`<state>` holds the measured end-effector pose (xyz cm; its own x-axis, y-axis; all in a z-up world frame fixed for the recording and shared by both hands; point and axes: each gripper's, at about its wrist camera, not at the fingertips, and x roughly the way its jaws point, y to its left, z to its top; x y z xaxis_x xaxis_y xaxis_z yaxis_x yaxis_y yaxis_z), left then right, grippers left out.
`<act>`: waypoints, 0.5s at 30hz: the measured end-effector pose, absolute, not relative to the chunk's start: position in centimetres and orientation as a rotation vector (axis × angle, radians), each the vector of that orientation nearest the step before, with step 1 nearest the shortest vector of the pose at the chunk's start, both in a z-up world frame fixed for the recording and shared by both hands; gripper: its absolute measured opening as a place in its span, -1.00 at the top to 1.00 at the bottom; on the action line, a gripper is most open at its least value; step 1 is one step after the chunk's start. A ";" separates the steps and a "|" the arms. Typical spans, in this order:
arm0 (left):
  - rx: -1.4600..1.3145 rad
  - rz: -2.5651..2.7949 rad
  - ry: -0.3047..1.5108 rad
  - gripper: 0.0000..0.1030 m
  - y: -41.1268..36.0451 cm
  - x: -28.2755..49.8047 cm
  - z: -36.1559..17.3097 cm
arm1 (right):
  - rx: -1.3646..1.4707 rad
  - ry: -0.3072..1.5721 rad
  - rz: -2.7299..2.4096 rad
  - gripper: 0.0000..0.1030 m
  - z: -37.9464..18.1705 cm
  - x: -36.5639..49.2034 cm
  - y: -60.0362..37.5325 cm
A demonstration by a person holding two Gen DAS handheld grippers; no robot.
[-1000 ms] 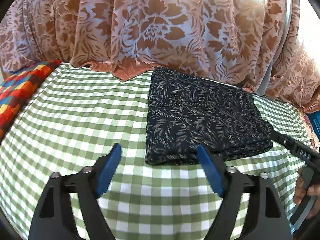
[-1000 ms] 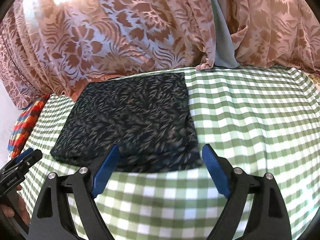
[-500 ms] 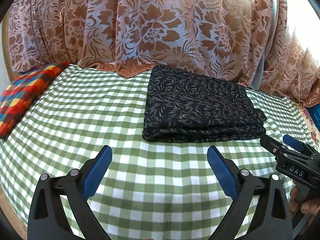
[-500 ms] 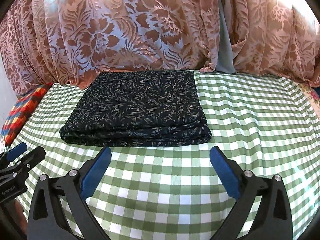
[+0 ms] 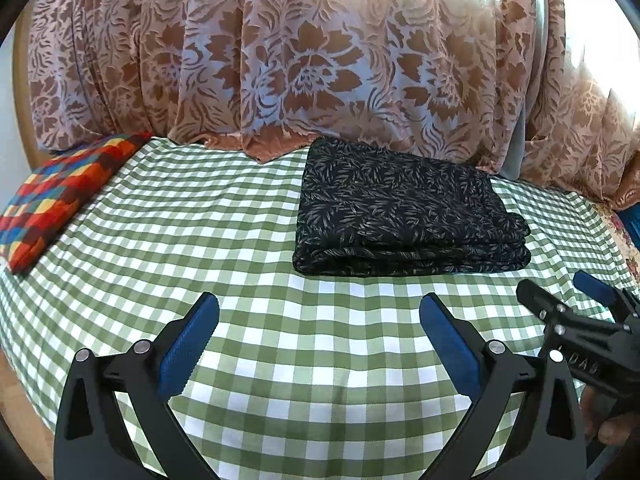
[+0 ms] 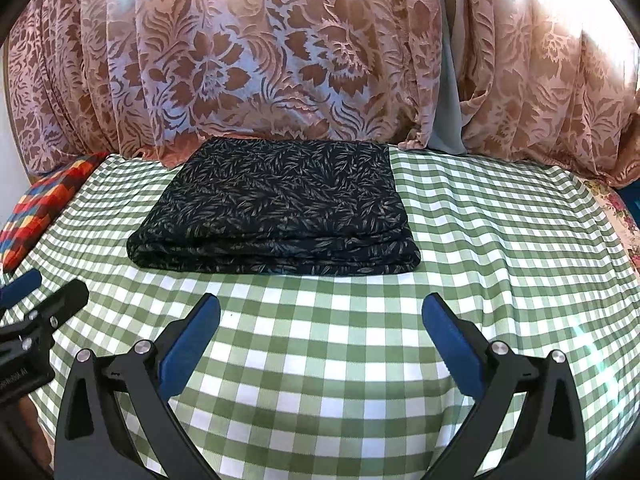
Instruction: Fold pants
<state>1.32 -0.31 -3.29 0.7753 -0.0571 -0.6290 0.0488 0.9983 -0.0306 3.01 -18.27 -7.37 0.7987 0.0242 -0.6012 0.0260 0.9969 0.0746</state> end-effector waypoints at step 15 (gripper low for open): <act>-0.003 -0.038 0.661 -0.93 0.2 0.8 -3.3 | 0.070 0.628 -0.012 -0.96 -7.2 2.2 -17.7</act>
<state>0.79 0.17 -3.34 0.7886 -0.0364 -0.6138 0.0347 0.9993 -0.0147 2.24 -17.71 -7.25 0.8094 0.0097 -0.5872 0.0330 0.9975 0.0620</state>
